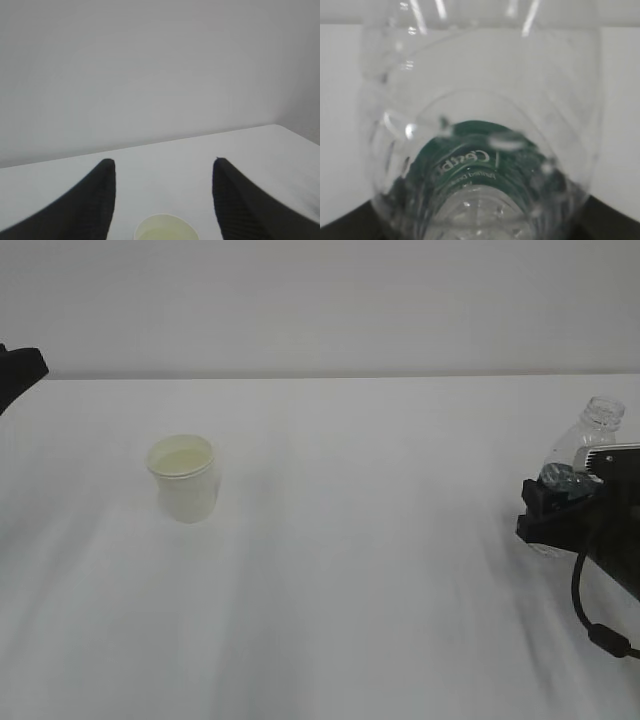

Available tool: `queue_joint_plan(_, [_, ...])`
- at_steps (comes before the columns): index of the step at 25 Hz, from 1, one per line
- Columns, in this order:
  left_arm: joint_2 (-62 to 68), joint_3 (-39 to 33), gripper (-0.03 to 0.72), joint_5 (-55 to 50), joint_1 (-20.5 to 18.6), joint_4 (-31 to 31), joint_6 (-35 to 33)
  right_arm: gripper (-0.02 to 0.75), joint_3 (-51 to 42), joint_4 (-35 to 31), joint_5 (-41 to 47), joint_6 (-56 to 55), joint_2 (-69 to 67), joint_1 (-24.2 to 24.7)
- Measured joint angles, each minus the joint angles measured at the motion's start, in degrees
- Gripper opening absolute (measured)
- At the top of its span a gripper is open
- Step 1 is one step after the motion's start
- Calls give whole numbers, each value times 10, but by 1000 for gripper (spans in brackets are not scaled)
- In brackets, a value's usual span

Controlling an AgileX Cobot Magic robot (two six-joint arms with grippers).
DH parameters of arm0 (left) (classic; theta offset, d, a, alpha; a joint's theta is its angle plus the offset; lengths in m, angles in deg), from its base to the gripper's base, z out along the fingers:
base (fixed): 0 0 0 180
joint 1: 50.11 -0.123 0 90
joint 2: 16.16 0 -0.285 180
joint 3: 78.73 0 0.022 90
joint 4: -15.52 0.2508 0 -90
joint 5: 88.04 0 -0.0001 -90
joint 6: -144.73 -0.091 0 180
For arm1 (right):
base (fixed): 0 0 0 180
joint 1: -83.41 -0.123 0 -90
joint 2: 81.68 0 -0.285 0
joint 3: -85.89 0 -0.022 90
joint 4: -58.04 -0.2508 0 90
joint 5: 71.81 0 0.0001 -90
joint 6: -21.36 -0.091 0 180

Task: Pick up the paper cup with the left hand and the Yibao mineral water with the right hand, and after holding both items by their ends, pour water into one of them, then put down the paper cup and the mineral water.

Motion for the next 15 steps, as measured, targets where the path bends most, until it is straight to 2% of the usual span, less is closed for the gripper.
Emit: queue_joint_plan(15, [0,0,438,0,0,0,0,445,12,1,0,0,-2,0])
